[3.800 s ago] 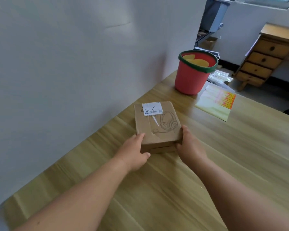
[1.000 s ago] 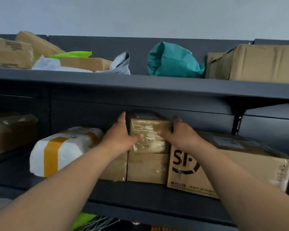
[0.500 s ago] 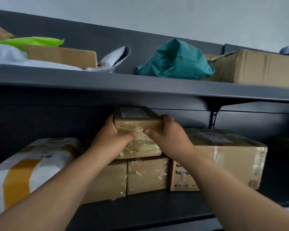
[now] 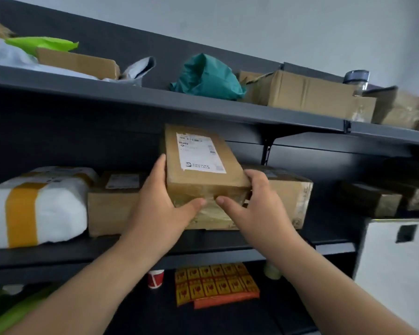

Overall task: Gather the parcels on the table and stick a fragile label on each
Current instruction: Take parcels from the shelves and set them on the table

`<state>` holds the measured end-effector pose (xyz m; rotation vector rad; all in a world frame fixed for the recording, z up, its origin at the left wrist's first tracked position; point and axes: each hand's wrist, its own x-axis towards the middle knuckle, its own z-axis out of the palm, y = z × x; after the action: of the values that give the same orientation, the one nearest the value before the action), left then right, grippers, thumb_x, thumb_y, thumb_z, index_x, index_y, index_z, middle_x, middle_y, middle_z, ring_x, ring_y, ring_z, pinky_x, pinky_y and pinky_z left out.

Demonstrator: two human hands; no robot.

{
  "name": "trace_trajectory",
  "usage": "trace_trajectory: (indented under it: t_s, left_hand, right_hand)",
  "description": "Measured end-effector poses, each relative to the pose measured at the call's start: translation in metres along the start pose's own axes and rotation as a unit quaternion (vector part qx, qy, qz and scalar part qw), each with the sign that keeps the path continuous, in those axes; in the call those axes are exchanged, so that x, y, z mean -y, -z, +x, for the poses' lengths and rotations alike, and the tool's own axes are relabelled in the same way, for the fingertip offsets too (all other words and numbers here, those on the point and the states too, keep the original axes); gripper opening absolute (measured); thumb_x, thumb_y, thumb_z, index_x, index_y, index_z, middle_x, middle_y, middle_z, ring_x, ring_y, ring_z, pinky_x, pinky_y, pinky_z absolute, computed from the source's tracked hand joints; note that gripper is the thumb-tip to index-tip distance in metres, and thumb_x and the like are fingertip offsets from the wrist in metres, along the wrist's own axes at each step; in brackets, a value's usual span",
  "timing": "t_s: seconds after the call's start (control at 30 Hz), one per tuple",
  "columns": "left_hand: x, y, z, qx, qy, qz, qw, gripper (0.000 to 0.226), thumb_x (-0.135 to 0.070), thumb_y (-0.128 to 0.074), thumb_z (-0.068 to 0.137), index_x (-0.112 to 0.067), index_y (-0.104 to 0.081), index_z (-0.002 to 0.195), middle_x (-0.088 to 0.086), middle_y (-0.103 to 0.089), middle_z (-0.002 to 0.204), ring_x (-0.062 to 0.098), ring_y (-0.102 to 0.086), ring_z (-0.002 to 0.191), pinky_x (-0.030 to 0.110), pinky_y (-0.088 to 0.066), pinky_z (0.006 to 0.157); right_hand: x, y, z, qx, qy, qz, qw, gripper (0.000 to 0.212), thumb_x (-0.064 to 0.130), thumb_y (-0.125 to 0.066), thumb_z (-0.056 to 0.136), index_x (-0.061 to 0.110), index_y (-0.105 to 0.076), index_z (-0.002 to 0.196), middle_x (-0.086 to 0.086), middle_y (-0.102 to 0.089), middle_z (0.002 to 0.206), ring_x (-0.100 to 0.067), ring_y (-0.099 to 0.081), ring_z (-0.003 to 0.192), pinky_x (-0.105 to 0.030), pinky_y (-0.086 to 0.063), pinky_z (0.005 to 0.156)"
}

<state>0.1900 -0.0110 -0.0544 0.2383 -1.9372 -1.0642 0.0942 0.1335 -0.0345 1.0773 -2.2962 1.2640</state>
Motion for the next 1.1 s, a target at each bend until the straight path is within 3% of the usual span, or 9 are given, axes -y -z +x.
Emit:
trace_trajectory:
  t_s: [0.13,0.3,0.37,0.5,0.63,0.7,0.8,0.97,1.1]
  left_hand:
    - [-0.040,-0.049,-0.053,0.028,-0.017,-0.002,0.999,0.095,-0.032,-0.080,0.072,-0.041,-0.020,0.145,-0.024,-0.048,0.132,-0.003,-0.047,0.118,0.026,-0.044,0.097]
    - [-0.076,-0.112,-0.108,0.086,-0.017,-0.029,0.996,0.096,-0.038,-0.080,0.071,-0.043,-0.019,0.145,-0.022,-0.050,0.132,0.003,-0.050,0.119,0.037,-0.047,0.099]
    - [-0.090,-0.143,-0.129,0.119,-0.017,-0.057,0.991,0.095,-0.034,-0.081,0.070,-0.042,-0.021,0.144,-0.022,-0.050,0.132,-0.001,-0.050,0.118,0.028,-0.046,0.097]
    - [-0.115,-0.213,-0.166,0.199,-0.007,-0.134,0.971,0.079,-0.023,-0.081,0.072,-0.052,-0.033,0.128,-0.032,-0.053,0.118,-0.020,-0.048,0.106,0.001,-0.043,0.071]
    - [-0.130,-0.285,-0.188,0.284,0.013,-0.196,0.938,0.075,-0.015,-0.079,0.074,-0.062,-0.037,0.113,-0.032,-0.057,0.114,-0.014,-0.053,0.105,0.013,-0.049,0.079]
    - [-0.134,-0.322,-0.196,0.318,0.020,-0.210,0.924,0.076,-0.015,-0.080,0.075,-0.062,-0.036,0.117,-0.028,-0.058,0.116,-0.007,-0.056,0.107,0.022,-0.051,0.085]
    - [-0.137,-0.379,-0.203,0.365,0.026,-0.229,0.902,0.076,-0.016,-0.079,0.076,-0.055,-0.036,0.125,-0.028,-0.057,0.117,-0.008,-0.056,0.106,0.020,-0.053,0.083]
    - [-0.134,-0.478,-0.202,0.425,0.037,-0.244,0.871,0.081,-0.022,-0.077,0.077,-0.048,-0.028,0.136,-0.023,-0.050,0.127,0.002,-0.052,0.114,0.015,-0.050,0.080]
    - [-0.128,-0.550,-0.193,0.459,0.043,-0.232,0.856,0.083,-0.026,-0.077,0.076,-0.044,-0.026,0.138,-0.021,-0.048,0.131,0.004,-0.051,0.117,0.026,-0.052,0.091]
  right_hand:
    - [-0.029,0.056,-0.055,-0.023,-0.034,0.000,0.999,0.064,0.039,-0.073,0.081,0.027,-0.036,0.132,0.027,-0.044,0.091,0.005,-0.049,0.085,-0.004,-0.038,0.059]
    - [-0.066,0.127,-0.124,-0.054,-0.084,-0.018,0.995,0.062,0.037,-0.073,0.081,0.029,-0.035,0.130,0.029,-0.043,0.091,0.002,-0.050,0.088,-0.008,-0.041,0.067]
    - [-0.086,0.156,-0.151,-0.072,-0.116,-0.021,0.990,0.063,0.036,-0.074,0.081,0.028,-0.036,0.131,0.028,-0.045,0.094,0.001,-0.050,0.091,-0.011,-0.040,0.072]
    - [-0.124,0.213,-0.197,-0.105,-0.192,-0.047,0.975,0.075,0.035,-0.076,0.078,0.026,-0.033,0.140,0.023,-0.046,0.102,-0.002,-0.049,0.096,-0.016,-0.041,0.078]
    - [-0.165,0.260,-0.230,-0.124,-0.256,-0.059,0.957,0.051,0.031,-0.075,0.078,0.039,-0.042,0.116,0.028,-0.052,0.095,0.002,-0.056,0.091,-0.018,-0.046,0.078]
    - [-0.188,0.280,-0.242,-0.145,-0.284,-0.068,0.945,0.055,0.032,-0.076,0.077,0.034,-0.045,0.123,0.023,-0.055,0.100,0.001,-0.056,0.093,-0.020,-0.048,0.082]
    - [-0.226,0.305,-0.251,-0.169,-0.323,-0.093,0.927,0.063,0.030,-0.076,0.077,0.028,-0.044,0.132,0.016,-0.056,0.105,-0.006,-0.057,0.102,-0.027,-0.049,0.091]
    - [-0.298,0.339,-0.247,-0.188,-0.366,-0.129,0.902,0.065,0.028,-0.076,0.078,0.028,-0.043,0.134,0.022,-0.047,0.095,-0.005,-0.053,0.098,-0.023,-0.048,0.088]
    - [-0.354,0.362,-0.233,-0.185,-0.401,-0.125,0.888,0.063,0.023,-0.075,0.080,0.022,-0.044,0.135,0.015,-0.053,0.105,-0.005,-0.054,0.101,-0.022,-0.049,0.089]
